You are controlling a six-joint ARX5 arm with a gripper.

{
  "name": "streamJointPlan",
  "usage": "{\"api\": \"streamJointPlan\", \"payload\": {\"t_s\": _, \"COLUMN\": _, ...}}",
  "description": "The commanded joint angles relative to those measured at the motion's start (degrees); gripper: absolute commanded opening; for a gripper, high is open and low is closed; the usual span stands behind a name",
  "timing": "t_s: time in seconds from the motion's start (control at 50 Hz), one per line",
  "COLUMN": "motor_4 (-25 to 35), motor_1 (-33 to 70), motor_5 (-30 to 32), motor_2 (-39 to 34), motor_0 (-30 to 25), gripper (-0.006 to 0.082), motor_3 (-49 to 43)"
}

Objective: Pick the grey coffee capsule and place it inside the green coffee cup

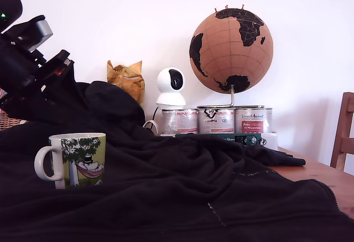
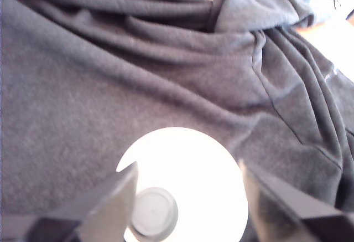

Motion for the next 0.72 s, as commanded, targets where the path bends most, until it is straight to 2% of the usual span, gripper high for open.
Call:
{"api": "streamJointPlan", "payload": {"t_s": 0.0, "motor_4": -0.2, "motor_1": -2.2, "motor_5": -0.9, "motor_2": 0.6, "motor_0": -0.1, "gripper": 0.0512, "motor_3": -0.3}}
{"api": "streamJointPlan", "payload": {"t_s": 0.16, "motor_4": -0.9, "motor_1": -9.5, "motor_5": -1.1, "motor_2": 0.6, "motor_0": 0.8, "gripper": 0.0318, "motor_3": -1.9}}
{"api": "streamJointPlan", "payload": {"t_s": 0.3, "motor_4": -5.0, "motor_1": -18.1, "motor_5": -1.0, "motor_2": 0.6, "motor_0": 1.6, "gripper": 0.0052, "motor_3": -5.2}}
{"api": "streamJointPlan", "payload": {"t_s": 0.36, "motor_4": -7.1, "motor_1": -21.4, "motor_5": -1.0, "motor_2": 0.6, "motor_0": 1.8, "gripper": -0.0028, "motor_3": -7.0}}
{"api": "streamJointPlan", "payload": {"t_s": 0.52, "motor_4": -15.5, "motor_1": -29.7, "motor_5": 1.2, "motor_2": 0.6, "motor_0": 2.0, "gripper": -0.0021, "motor_3": -13.7}}
{"api": "streamJointPlan", "payload": {"t_s": 0.7, "motor_4": -22.3, "motor_1": -36.9, "motor_5": 1.5, "motor_2": 0.6, "motor_0": 2.1, "gripper": -0.0021, "motor_3": -19.1}}
